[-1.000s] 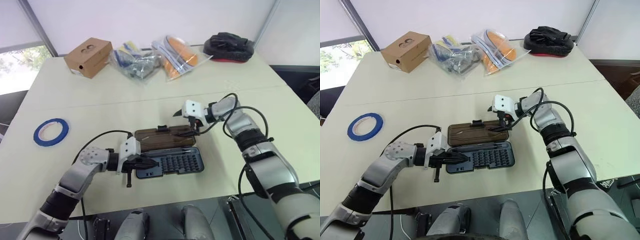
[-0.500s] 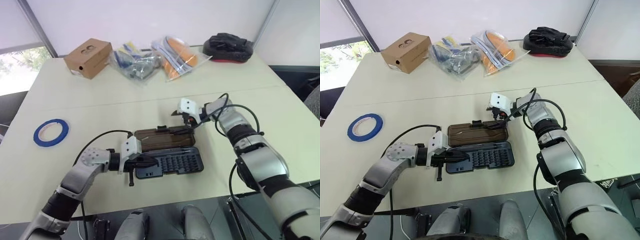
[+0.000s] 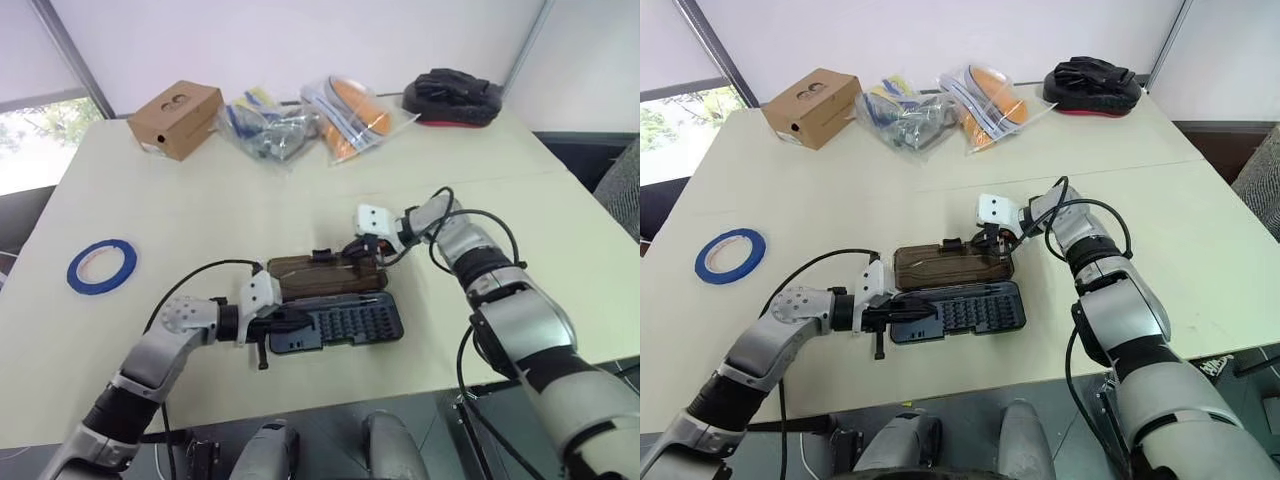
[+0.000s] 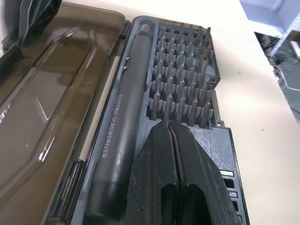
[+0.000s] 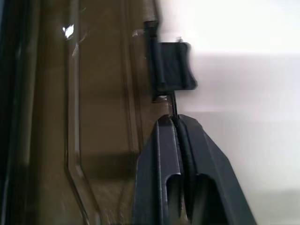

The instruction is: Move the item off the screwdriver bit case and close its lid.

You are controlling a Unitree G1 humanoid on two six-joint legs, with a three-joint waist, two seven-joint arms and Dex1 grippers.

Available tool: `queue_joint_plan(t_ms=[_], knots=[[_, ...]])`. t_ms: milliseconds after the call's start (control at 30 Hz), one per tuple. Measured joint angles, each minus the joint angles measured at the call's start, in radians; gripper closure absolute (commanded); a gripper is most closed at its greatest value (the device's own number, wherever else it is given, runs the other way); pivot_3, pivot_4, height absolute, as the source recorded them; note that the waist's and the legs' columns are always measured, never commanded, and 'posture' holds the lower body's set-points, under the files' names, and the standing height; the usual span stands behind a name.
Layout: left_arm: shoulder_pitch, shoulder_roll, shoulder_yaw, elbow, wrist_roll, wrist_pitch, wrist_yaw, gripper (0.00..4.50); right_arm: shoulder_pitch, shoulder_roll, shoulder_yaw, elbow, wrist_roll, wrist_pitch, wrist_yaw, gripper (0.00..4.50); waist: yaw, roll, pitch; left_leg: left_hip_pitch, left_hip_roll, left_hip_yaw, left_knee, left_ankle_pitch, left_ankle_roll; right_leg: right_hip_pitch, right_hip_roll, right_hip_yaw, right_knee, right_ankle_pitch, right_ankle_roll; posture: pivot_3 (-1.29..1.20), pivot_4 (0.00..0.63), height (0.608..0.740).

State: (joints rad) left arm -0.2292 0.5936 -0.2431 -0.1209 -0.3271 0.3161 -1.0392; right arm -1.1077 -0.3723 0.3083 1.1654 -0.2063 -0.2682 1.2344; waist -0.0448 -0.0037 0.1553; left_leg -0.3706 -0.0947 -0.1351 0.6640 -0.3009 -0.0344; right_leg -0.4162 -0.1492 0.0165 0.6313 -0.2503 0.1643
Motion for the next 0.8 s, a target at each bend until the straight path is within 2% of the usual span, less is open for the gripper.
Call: queue_joint_plan(t_ms=[233, 400, 533, 800], knots=[[-0.013, -0.008, 0.021, 0.023, -0.008, 0.014, 0.005, 4.5, 0.001, -0.004, 0.0, -0.003, -0.009, -0.006, 0.008, 4.4, 0.001, 0.002, -0.002, 0.0, 0.0, 0.0, 0.0, 0.0, 0.0, 0.0, 0.0, 0.0, 0.0, 0.0, 0.0, 0.0, 0.15, 0.74], [-0.018, -0.037, 0.068, 0.029, -0.034, 0.074, 0.058, 4.5, 0.033, -0.028, 0.005, -0.065, -0.038, -0.095, -0.044, 4.4, 0.001, 0.002, -0.002, -0.002, 0.0, 0.0, 0.001, 0.0, 0.0, -0.002, -0.001, 0.0, 0.0, 0.0, 0.0, 0.0, 0.15, 0.74], [-0.014, -0.053, 0.127, 0.016, -0.068, 0.135, 0.118, 4.5, 0.079, -0.072, -0.004, -0.214, -0.036, -0.118, -0.083, 4.4, 0.0, 0.002, -0.001, -0.006, 0.001, 0.001, 0.0, 0.0, 0.0, -0.008, -0.001, 0.001, 0.002, 0.0, 0.0, 0.0, 0.15, 0.74], [-0.008, -0.086, 0.2, -0.02, -0.105, 0.196, 0.205, 4.5, 0.251, -0.163, -0.015, -0.647, -0.025, -0.123, -0.158, 4.4, 0.005, 0.002, -0.001, -0.007, 0.001, 0.001, -0.002, 0.0, 0.0, -0.009, -0.001, 0.001, 0.0, 0.0, 0.0, 0.0, 0.15, 0.74]])
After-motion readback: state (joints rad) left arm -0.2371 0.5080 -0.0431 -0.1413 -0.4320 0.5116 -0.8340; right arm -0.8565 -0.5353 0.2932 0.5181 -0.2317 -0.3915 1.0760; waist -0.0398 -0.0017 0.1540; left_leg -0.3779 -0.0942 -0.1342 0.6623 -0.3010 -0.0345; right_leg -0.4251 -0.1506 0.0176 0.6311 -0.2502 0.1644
